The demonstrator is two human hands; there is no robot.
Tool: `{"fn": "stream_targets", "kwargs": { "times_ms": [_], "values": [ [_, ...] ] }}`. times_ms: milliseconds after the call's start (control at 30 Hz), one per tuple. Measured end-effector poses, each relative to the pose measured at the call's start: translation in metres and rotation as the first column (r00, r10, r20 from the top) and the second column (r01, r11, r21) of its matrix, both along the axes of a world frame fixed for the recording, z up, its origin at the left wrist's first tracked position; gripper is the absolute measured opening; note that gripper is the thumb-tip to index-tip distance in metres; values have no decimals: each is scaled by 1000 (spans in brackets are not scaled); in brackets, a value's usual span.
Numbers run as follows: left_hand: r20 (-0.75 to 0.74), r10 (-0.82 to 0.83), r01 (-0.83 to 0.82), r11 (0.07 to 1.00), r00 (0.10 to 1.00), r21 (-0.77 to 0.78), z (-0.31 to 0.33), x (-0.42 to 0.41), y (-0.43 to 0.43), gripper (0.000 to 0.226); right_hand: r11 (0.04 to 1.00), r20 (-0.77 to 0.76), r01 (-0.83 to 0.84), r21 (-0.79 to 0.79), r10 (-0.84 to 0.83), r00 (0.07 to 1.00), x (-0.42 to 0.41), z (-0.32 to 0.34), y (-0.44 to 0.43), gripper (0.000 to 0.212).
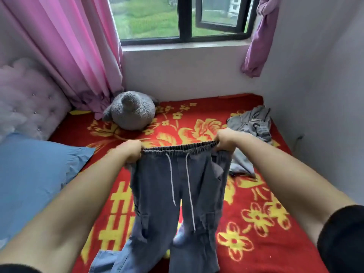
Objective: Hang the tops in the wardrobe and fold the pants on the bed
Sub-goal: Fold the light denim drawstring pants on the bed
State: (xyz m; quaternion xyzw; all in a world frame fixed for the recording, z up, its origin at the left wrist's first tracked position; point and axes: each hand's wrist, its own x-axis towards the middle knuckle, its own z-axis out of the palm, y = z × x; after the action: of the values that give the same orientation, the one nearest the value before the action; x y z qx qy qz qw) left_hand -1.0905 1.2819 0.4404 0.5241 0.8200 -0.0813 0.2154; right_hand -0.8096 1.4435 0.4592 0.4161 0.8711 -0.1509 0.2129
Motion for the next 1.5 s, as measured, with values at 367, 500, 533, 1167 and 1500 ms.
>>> {"fn": "stream_targets", "kwargs": {
  "times_ms": [367, 500, 533, 1167, 1500],
  "values": [
    [-187, 106, 161, 216, 977, 963, 340, -52, 33, 34, 534, -716, 491, 688, 388, 581, -31, 312, 9, 33],
    [-344, 212, 284, 268, 915, 921, 353, -61, 7, 32, 463, -654, 468, 753, 453, 605, -18, 333, -23, 42],
    [-407, 258, 318, 325, 876, 891, 344, -57, -3, 36, 457, -634, 449, 768, 445, 632, -14, 327, -31, 42],
    [-159, -311, 320, 947, 937, 30, -267, 66, -188, 35, 988, -98, 33, 152, -18, 995, 80, -246, -208, 29],
    [-72, -273, 234, 910, 959, -343, -347, 112, -250, 29, 999, 61, 30, -25, -28, 998, 119, -353, -298, 33]
  ]
}}
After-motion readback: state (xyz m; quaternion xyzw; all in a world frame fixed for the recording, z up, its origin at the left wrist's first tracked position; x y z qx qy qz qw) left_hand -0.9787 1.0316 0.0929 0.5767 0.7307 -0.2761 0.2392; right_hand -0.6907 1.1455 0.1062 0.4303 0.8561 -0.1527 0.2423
